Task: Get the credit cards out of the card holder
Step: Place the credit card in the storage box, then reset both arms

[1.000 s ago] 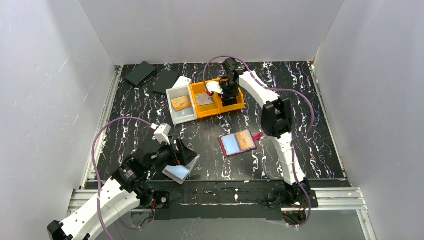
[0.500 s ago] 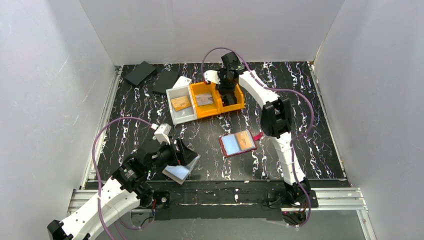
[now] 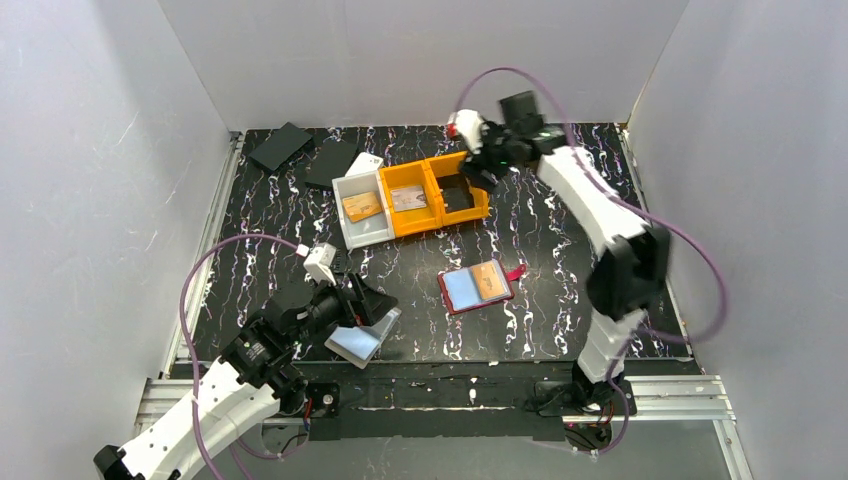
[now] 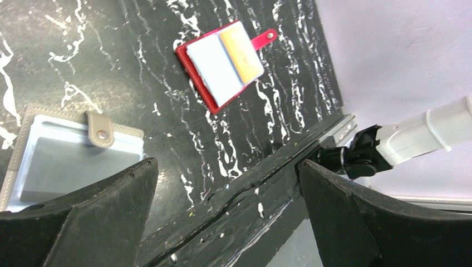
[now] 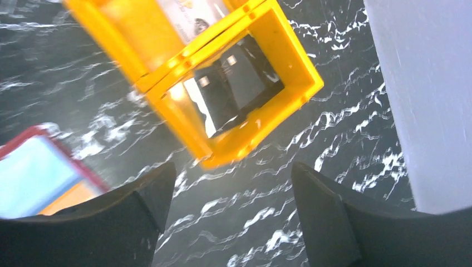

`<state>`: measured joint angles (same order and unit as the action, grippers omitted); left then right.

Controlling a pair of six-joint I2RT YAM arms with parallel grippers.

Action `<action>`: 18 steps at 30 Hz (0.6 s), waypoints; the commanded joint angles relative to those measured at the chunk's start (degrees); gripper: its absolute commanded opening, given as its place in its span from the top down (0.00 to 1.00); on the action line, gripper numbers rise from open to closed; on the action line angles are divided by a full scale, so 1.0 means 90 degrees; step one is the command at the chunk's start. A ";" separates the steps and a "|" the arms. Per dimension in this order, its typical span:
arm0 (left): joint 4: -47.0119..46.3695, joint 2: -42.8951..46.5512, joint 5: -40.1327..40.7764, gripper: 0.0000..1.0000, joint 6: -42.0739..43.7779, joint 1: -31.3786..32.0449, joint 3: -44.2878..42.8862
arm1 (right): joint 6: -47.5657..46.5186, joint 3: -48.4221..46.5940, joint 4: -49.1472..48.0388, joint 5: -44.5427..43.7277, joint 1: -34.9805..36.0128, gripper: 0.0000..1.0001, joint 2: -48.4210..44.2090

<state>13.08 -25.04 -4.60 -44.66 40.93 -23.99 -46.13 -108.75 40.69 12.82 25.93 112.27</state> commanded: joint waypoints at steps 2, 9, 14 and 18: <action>-0.0380 -0.0075 -0.0039 0.02 0.0068 -0.0064 -0.0324 | 0.1356 0.1926 -0.0170 0.2130 -0.1184 0.04 -0.2542; 0.1217 -0.1300 0.0164 0.02 0.1556 -0.0334 -0.2496 | 0.2640 0.3222 -0.0260 0.2674 -0.3508 0.02 -0.4650; 0.1663 -0.1967 -0.0941 0.02 0.1844 -0.1646 -0.3428 | 0.3848 0.3232 -0.0355 0.2212 -0.4400 0.02 -0.5271; 0.1839 -0.2364 -0.2301 0.02 0.1691 -0.3303 -0.4018 | 0.4658 0.2856 -0.0408 0.1548 -0.4424 0.02 -0.5552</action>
<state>24.75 -43.38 -12.82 -30.81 22.15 -55.35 -14.76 -79.37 38.87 31.00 -13.78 64.97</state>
